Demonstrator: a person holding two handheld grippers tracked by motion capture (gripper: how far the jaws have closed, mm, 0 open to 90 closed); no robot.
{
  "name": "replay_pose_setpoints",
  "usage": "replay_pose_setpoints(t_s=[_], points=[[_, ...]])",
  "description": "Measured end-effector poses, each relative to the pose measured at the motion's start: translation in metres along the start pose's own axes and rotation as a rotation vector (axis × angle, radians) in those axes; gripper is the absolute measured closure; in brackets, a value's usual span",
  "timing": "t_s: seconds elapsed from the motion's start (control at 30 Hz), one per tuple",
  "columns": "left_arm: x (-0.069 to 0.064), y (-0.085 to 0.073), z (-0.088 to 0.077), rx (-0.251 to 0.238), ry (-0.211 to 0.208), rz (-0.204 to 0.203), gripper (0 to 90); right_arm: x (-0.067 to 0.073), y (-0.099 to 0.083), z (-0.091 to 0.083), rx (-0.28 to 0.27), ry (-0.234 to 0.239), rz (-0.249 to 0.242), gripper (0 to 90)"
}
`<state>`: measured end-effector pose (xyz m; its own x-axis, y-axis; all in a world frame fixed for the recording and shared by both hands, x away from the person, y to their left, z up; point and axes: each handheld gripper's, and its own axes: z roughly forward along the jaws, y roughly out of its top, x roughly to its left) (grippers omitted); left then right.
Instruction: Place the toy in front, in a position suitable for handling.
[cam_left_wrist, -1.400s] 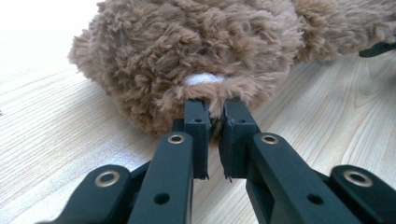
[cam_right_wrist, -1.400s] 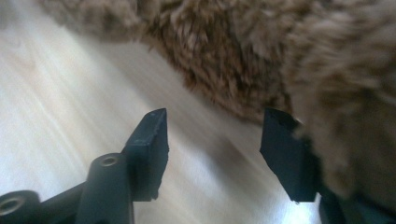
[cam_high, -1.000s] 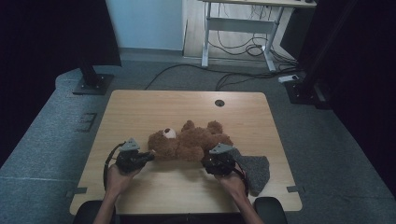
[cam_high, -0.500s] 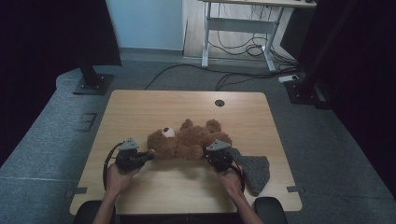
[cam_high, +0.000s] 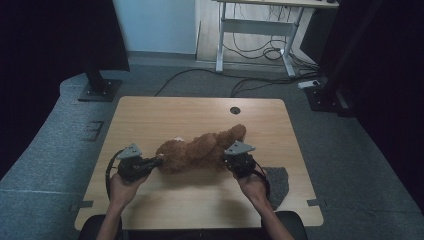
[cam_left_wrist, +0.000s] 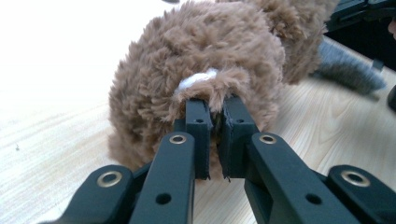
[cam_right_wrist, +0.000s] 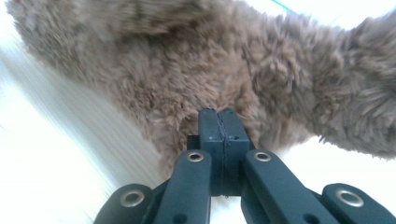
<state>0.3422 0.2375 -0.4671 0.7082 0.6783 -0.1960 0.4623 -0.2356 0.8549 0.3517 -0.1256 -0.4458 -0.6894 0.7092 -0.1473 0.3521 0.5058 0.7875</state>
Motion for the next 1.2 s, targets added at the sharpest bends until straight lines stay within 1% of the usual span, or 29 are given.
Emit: replay_pose_setpoints(t_s=[0.07,0.1,0.13,0.17,0.2,0.23,0.27,0.3,0.33,0.37,0.43,0.5,0.53,0.6,0.7,0.73,0.8,0.87,0.9,0.93,0.97,1.0,1.03,1.07,1.1,1.13,1.2], points=[[0.0,0.003,-0.002,-0.014,-0.004,-0.004,82.9,0.0,0.011,-0.009,-0.025,0.007,-0.01,90.0],[-0.001,0.004,-0.001,-0.009,-0.002,0.001,82.9,0.0,0.018,-0.013,-0.047,0.014,-0.015,90.0],[-0.002,0.004,0.001,0.002,0.011,0.008,82.7,0.0,0.026,-0.016,-0.054,0.027,-0.016,90.0],[-0.002,0.003,0.005,0.023,0.04,0.017,82.8,0.0,0.031,-0.017,-0.057,0.024,-0.025,90.0],[0.0,0.0,0.007,0.019,0.048,0.003,83.0,-0.001,0.036,-0.017,-0.05,0.018,-0.037,90.0],[0.003,-0.002,0.007,0.006,0.027,-0.028,83.1,-0.002,0.039,-0.014,-0.043,0.02,-0.042,90.0],[0.004,-0.003,0.007,0.011,0.033,-0.034,83.2,-0.004,0.04,-0.012,-0.036,0.026,-0.038,90.0],[0.004,-0.004,0.008,0.027,0.055,-0.025,83.2,-0.004,0.04,-0.01,-0.025,0.039,-0.031,90.0],[0.005,-0.005,0.008,0.042,0.071,-0.019,83.2,-0.005,0.038,-0.009,-0.018,0.052,-0.022,89.9],[0.007,-0.006,0.008,0.048,0.074,-0.023,83.2,-0.004,0.035,-0.008,-0.015,0.062,-0.017,89.8],[0.01,-0.01,0.009,0.047,0.069,-0.039,83.2,-0.002,0.025,-0.007,0.002,0.1,-0.001,89.7],[0.012,-0.013,0.009,0.054,0.072,-0.045,83.2,0.0,0.017,-0.006,0.022,0.118,0.007,89.6],[0.012,-0.013,0.009,0.055,0.071,-0.046,83.2,0.001,0.012,-0.006,0.031,0.135,0.013,89.2],[0.012,-0.014,0.009,0.055,0.069,-0.048,83.2,0.005,0.002,-0.006,0.051,0.151,0.015,84.3],[0.013,-0.014,0.009,0.055,0.066,-0.047,83.1,0.01,-0.015,-0.003,0.089,0.168,0.02,72.1],[0.012,-0.014,0.009,0.055,0.064,-0.046,83.1,0.012,-0.02,-0.001,0.102,0.16,0.014,68.4],[0.012,-0.015,0.009,0.056,0.059,-0.046,83.1,0.015,-0.032,0.004,0.119,0.159,0.014,58.6],[0.012,-0.016,0.009,0.055,0.055,-0.045,83.1,0.019,-0.04,0.009,0.131,0.152,0.015,50.9],[0.012,-0.016,0.009,0.056,0.054,-0.044,83.1,0.021,-0.044,0.012,0.133,0.145,0.006,46.7],[0.012,-0.016,0.009,0.058,0.052,-0.042,83.1,0.024,-0.048,0.016,0.136,0.136,0.004,42.2],[0.012,-0.016,0.009,0.059,0.05,-0.041,83.1,0.026,-0.05,0.019,0.139,0.108,-0.01,39.2],[0.012,-0.017,0.009,0.06,0.048,-0.04,83.1,0.029,-0.052,0.022,0.143,0.086,-0.022,38.6],[0.012,-0.017,0.01,0.063,0.047,-0.039,83.1,0.03,-0.054,0.026,0.142,0.079,-0.031,38.3],[0.012,-0.018,0.01,0.066,0.048,-0.037,83.1,0.031,-0.056,0.029,0.137,0.069,-0.02,38.0],[0.012,-0.018,0.01,0.07,0.047,-0.034,83.0,0.031,-0.057,0.032,0.138,0.06,-0.02,38.2],[0.012,-0.018,0.01,0.072,0.048,-0.032,83.0,0.032,-0.058,0.036,0.137,0.046,-0.016,40.4],[0.012,-0.019,0.01,0.08,0.049,-0.031,83.0,0.032,-0.059,0.04,0.125,0.036,-0.008,48.0]])
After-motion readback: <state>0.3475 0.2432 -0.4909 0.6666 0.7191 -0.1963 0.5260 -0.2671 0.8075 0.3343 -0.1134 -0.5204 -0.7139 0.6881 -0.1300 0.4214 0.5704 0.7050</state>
